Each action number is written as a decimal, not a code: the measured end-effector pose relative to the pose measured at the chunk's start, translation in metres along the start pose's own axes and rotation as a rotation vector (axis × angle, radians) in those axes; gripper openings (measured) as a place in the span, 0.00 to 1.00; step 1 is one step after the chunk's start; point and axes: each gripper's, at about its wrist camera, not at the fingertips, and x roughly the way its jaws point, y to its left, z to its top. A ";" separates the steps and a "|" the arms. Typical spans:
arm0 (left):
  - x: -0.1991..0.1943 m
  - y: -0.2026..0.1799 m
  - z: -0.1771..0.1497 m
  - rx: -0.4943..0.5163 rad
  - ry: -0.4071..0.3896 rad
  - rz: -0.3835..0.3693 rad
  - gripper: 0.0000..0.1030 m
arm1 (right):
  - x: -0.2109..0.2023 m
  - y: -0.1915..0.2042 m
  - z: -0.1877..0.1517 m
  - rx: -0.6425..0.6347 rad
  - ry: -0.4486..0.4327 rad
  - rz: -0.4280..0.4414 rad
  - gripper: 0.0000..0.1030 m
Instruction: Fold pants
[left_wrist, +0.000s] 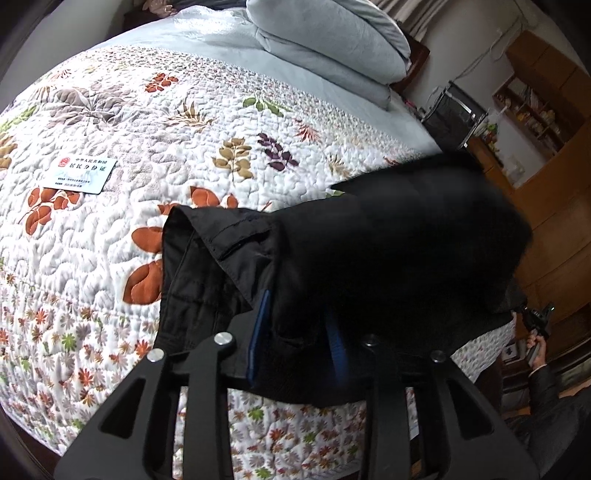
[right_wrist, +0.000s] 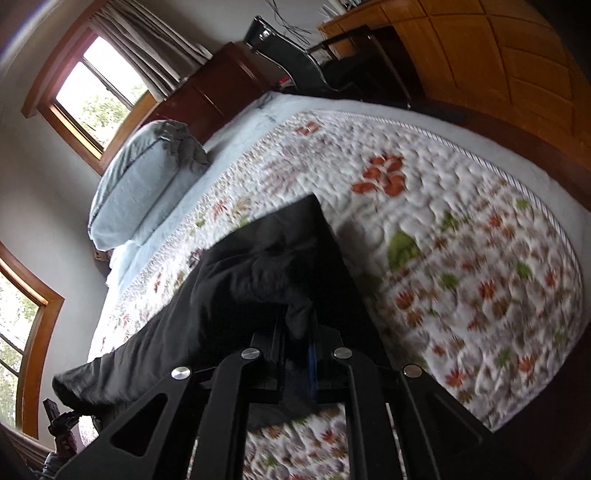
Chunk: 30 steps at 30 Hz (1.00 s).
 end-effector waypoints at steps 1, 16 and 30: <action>0.001 -0.002 -0.003 0.007 0.005 0.019 0.35 | 0.001 -0.002 -0.002 0.002 0.004 -0.004 0.09; -0.055 0.043 -0.066 -0.196 -0.073 0.162 0.78 | -0.008 0.003 -0.010 -0.037 -0.002 -0.139 0.31; -0.016 -0.034 -0.088 -0.375 -0.114 -0.051 0.80 | -0.035 0.013 -0.020 -0.024 -0.041 -0.175 0.32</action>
